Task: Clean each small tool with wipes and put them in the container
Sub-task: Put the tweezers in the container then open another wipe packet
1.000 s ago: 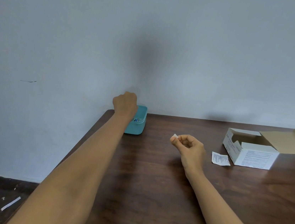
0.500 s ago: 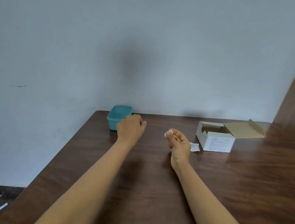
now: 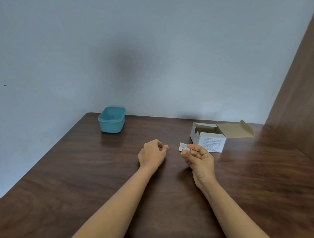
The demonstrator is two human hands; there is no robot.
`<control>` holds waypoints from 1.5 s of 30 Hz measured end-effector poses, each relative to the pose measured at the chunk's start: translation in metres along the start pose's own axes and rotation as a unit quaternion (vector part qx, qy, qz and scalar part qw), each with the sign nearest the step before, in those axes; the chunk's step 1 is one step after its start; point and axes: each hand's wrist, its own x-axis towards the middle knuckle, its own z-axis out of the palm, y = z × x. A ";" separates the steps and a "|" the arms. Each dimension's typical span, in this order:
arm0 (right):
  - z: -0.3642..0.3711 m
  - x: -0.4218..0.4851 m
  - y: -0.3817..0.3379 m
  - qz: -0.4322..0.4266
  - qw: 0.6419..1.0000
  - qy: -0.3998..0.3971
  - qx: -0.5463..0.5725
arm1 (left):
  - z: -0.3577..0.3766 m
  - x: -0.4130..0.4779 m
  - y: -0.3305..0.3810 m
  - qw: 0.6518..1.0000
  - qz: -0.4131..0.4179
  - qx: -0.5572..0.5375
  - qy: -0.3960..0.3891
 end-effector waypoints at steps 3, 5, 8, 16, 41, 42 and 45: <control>-0.003 0.002 0.003 0.003 1.000 -0.001 -0.003 | 0.014 -0.002 0.010 1.000 0.000 -0.011 0.008; -0.004 0.005 0.005 0.004 1.000 0.004 -0.002 | 0.024 -0.002 0.016 1.000 0.014 -0.010 0.010; -0.007 0.011 0.008 0.007 1.000 0.013 0.019 | 0.036 0.004 0.023 1.000 0.031 0.003 0.001; -0.012 0.024 0.012 0.014 0.998 0.013 0.057 | 0.050 0.022 0.037 0.995 0.065 0.062 -0.049; -0.024 0.003 -0.005 -0.065 0.976 -0.012 -0.209 | 0.017 -0.052 0.025 0.853 -0.048 -0.504 -0.126; -0.023 0.002 -0.007 -0.070 0.971 -0.025 -0.227 | 0.018 -0.055 0.025 0.858 -0.052 -0.499 -0.108; -0.021 -0.001 -0.006 -0.090 0.963 -0.042 -0.250 | 0.018 -0.062 0.025 0.865 -0.063 -0.493 -0.064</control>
